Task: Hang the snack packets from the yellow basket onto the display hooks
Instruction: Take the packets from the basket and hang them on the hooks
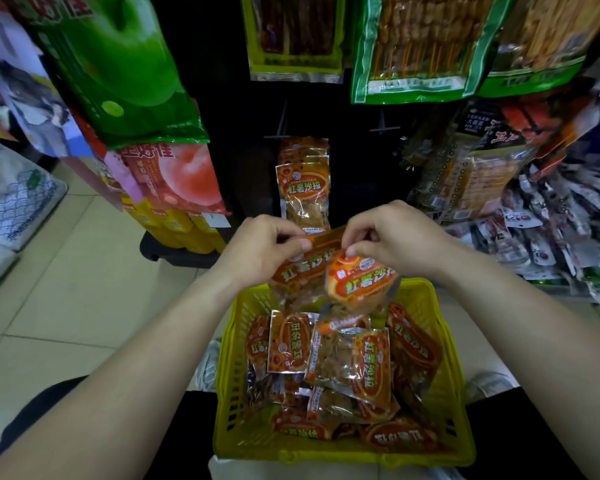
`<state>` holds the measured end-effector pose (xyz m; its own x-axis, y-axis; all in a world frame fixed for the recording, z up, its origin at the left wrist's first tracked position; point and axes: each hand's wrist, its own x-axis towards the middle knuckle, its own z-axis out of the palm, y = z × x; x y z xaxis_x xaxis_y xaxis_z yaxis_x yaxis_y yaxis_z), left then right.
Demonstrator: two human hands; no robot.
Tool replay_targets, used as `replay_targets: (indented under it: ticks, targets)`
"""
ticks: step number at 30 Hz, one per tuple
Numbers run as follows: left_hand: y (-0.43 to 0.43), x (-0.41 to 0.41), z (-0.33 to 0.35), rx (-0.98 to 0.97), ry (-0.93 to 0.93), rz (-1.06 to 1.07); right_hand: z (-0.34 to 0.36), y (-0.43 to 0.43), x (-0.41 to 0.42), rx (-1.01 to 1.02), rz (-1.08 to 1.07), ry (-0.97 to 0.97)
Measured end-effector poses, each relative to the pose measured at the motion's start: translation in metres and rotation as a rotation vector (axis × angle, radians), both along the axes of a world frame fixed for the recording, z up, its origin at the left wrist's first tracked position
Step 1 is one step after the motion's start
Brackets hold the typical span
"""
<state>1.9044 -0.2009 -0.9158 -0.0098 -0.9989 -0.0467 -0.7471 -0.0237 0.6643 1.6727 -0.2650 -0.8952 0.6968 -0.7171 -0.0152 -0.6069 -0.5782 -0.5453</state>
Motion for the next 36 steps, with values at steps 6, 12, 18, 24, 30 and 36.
replay_targets:
  ticks: [6,12,18,24,30,36]
  targets:
    - [0.002,-0.009,0.008,0.032,0.144,-0.087,0.002,0.008,0.005,-0.195,-0.07,-0.064]
    - [0.006,-0.015,0.008,0.043,0.148,-0.106,-0.001,0.011,0.007,-0.196,-0.11,-0.02]
    - [0.011,-0.027,0.006,-0.034,0.143,-0.029,-0.001,0.01,0.005,-0.147,-0.208,-0.078]
    - [0.005,-0.032,0.004,-0.08,0.151,0.097,-0.003,0.007,0.004,-0.178,-0.228,-0.137]
    - [0.001,-0.03,0.005,-0.064,0.151,0.082,-0.012,-0.006,-0.005,-0.213,-0.132,0.004]
    - [0.0,-0.027,0.006,-0.047,0.244,0.013,-0.012,-0.006,-0.005,-0.2,-0.186,-0.018]
